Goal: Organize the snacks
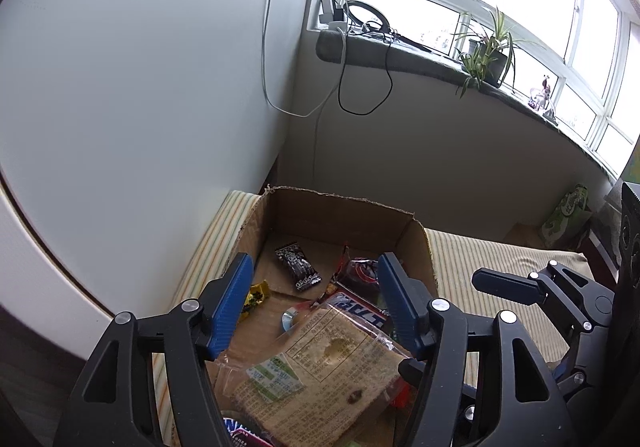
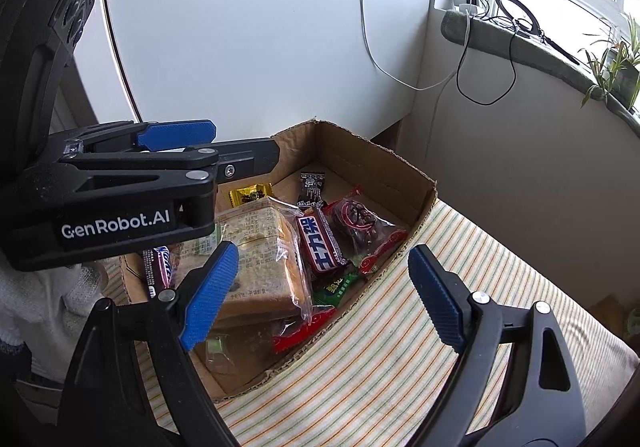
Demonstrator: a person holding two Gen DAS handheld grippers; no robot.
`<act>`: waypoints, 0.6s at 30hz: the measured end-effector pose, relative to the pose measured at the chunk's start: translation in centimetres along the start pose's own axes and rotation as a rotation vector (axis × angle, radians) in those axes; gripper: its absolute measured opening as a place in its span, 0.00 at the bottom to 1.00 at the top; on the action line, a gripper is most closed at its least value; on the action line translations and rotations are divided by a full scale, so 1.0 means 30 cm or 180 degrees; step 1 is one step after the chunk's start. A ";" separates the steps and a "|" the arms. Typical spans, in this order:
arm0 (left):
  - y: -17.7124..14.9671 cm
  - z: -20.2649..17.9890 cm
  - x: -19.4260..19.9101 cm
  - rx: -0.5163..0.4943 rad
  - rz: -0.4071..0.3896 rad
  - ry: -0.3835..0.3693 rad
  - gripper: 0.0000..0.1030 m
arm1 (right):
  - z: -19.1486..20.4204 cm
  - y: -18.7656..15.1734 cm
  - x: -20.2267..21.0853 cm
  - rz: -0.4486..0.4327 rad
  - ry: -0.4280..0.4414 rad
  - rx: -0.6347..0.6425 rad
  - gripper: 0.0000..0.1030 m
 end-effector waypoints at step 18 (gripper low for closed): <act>-0.081 -0.008 0.195 0.0115 -0.0255 0.0011 0.66 | 0.078 -0.071 0.198 -0.0267 -0.0155 0.0098 0.87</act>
Point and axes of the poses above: each gripper's, at about its wrist camera, not at the fingertips, and x roughly against the way its jaws point, z to its left, y to its top, the point moved 4 cm from there along -x, roughly the way its jaws point, and after that the axes turned 1 degree about z, right-handed, at the moved point
